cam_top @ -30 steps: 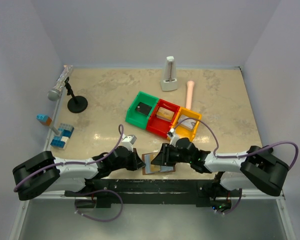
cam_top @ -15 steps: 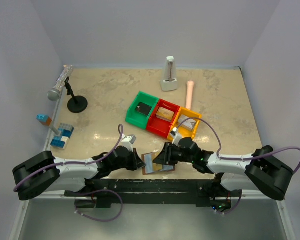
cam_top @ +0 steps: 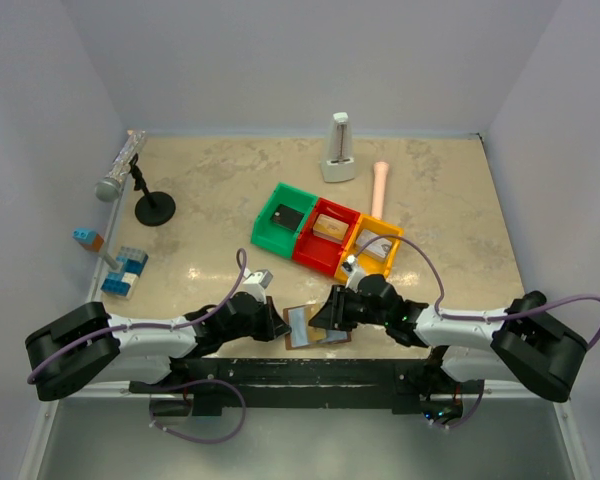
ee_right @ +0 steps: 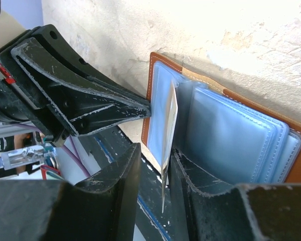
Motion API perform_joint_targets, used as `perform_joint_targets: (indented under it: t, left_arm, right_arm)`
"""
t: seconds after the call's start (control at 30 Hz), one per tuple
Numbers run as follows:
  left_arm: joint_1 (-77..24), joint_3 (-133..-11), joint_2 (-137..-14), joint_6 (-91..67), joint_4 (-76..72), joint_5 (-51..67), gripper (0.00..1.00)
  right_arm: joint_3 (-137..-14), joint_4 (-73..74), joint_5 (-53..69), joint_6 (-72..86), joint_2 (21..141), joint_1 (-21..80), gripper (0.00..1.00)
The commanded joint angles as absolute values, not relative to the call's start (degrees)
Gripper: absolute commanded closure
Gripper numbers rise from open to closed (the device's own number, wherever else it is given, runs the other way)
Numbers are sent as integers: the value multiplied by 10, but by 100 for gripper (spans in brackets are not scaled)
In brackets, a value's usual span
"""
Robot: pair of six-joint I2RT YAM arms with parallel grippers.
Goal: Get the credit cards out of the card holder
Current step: Remove the credit card from the card holder.
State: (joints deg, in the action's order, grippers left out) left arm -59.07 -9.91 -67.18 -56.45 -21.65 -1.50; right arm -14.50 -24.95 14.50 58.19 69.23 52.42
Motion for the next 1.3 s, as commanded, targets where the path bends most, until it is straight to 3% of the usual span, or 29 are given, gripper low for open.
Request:
perform_joint_targets:
  t: [0.0, 0.47, 0.7, 1.27]
  left_arm:
    - [-596, -88, -680, -557, -173, -25, 100]
    - [-596, -86, -679, -558, -174, -28, 100]
    - [-596, -89, -679, -556, -173, -28, 100]
    - [-596, -120, -655, -526, -160, -29, 100]
  right_arm:
    - [-147, -265, 139, 575, 681, 521, 69]
    - [-149, -222, 122, 569, 661, 517, 82]
    - [-151, -181, 114, 562, 633, 511, 99]
    - [-194, 31, 59, 499, 497, 500, 100]
